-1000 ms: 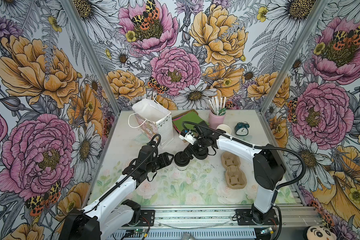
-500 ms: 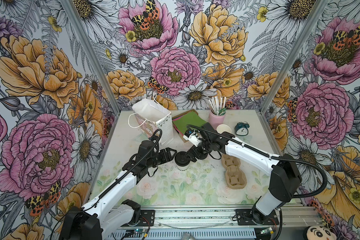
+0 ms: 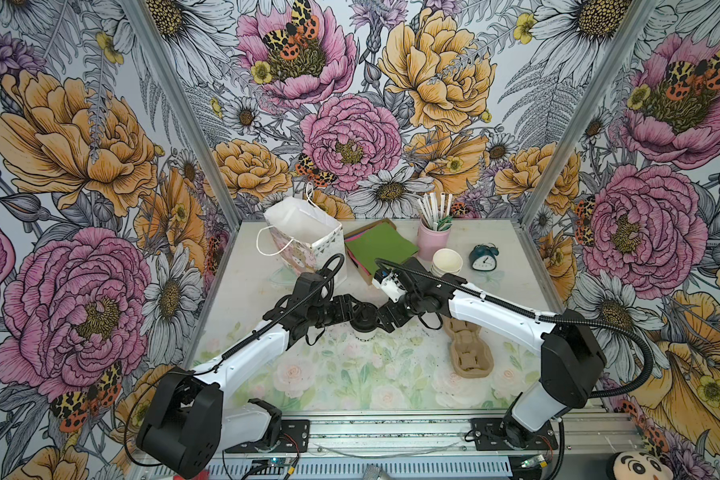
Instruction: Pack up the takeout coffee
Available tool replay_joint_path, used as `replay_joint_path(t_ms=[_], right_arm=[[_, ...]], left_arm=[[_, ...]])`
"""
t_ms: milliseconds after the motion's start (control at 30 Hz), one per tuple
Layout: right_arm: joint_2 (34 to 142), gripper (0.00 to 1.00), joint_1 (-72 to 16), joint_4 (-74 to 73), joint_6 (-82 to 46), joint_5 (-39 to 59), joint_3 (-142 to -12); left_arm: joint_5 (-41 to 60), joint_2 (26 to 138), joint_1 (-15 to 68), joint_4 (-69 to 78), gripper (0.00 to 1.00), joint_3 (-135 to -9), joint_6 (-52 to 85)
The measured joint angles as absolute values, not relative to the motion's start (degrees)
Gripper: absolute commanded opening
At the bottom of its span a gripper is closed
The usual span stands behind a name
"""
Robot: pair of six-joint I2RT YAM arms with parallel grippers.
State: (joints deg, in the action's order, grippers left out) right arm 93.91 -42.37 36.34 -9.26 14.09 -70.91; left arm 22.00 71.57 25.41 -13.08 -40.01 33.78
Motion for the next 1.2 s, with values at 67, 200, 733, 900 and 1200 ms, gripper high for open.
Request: replay_joint_path(t_ms=[67, 200, 733, 900, 1200], right_arm=[[94.04, 0.91, -42.35, 36.1, -9.43, 13.45, -70.91], [94.91, 0.91, -42.3, 35.73, -9.47, 12.75, -70.91], [99.81, 0.91, -39.24, 35.35, -9.45, 12.01, -73.08], [101.62, 0.91, -38.46, 35.33, -9.41, 12.45, -76.07], [106.52, 0.91, -37.5, 35.31, -9.32, 15.0, -81.34]], left_arm=[[21.98, 72.42, 25.5, -13.1, 0.68, -40.03, 33.45], [21.91, 72.88, 25.5, -13.1, 0.66, -40.03, 33.41], [20.08, 68.6, 25.82, -13.45, 0.64, -36.67, 35.14], [19.53, 66.24, 26.13, -13.45, 0.64, -35.05, 37.17], [18.9, 64.12, 25.67, -13.04, 0.66, -33.39, 39.4]])
